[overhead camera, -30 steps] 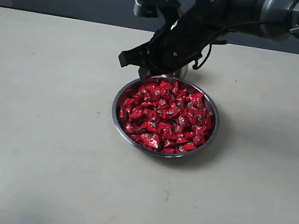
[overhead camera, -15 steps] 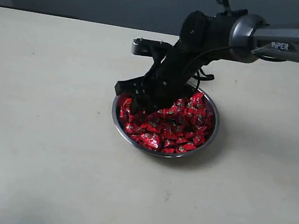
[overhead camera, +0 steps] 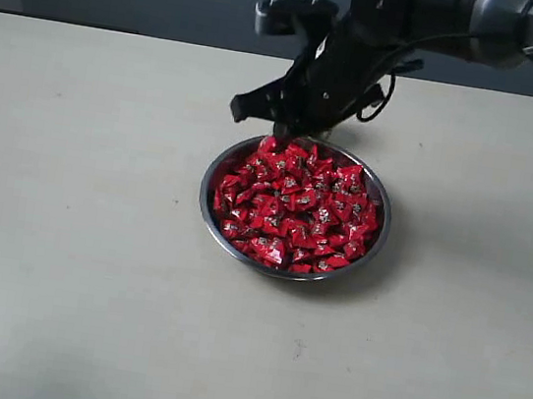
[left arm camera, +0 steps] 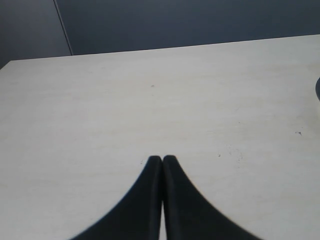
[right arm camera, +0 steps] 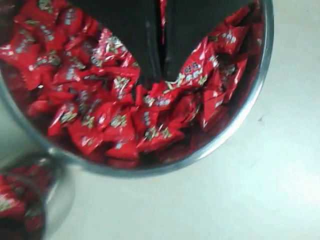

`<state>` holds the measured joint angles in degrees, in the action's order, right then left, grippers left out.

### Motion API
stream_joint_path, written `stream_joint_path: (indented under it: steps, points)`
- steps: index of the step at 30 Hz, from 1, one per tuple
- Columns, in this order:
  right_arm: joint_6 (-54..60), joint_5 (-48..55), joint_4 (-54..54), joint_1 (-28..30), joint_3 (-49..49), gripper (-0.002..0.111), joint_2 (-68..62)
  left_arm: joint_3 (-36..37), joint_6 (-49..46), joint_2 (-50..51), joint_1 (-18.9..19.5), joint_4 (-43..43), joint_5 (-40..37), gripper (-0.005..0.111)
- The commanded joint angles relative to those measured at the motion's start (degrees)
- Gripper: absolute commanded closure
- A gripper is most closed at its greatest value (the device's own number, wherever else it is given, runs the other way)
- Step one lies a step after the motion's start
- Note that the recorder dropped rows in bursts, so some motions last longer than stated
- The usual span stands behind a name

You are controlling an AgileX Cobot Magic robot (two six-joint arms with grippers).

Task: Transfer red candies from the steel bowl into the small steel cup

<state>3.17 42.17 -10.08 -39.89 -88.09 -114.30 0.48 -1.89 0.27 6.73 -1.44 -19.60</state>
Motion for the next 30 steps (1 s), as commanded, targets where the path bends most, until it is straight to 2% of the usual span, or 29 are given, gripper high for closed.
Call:
stream_joint_path:
  steps: [1,6,11,21,24,25,27,30]
  points:
    - [-4.1,-4.1,3.4,3.5,-1.7,0.108,1.8,-0.5,0.2,-0.3,0.1,-0.1,0.7,0.106]
    - [-5.0,-5.3,0.9,9.2,-7.0,0.108,-1.8,-0.5,0.2,-0.3,0.1,-0.1,0.7,0.106]
    - [-4.9,-4.9,-2.4,12.4,-13.2,0.108,-8.4,-0.5,0.2,-0.3,0.1,-0.1,0.7,0.106]
    - [-2.6,-0.1,-4.4,12.6,-26.0,0.107,-19.7,-0.5,0.2,-0.3,0.1,-0.1,0.7,0.106]
    - [-2.6,0.1,-4.3,12.6,-27.4,0.096,-20.8,-0.5,0.2,-0.3,0.1,-0.1,0.7,0.106]
    - [-3.2,0.2,-3.1,12.6,-27.9,0.081,-21.1,-0.5,0.2,-0.3,0.1,-0.1,0.7,0.106]
    - [-3.2,1.6,-2.7,12.6,-29.0,0.068,-21.1,-0.5,0.2,-0.3,0.1,-0.1,0.7,0.106]
    - [-3.2,5.0,-2.0,12.6,-30.6,0.068,-19.2,-0.5,0.2,-0.3,0.1,-0.1,0.7,0.106]
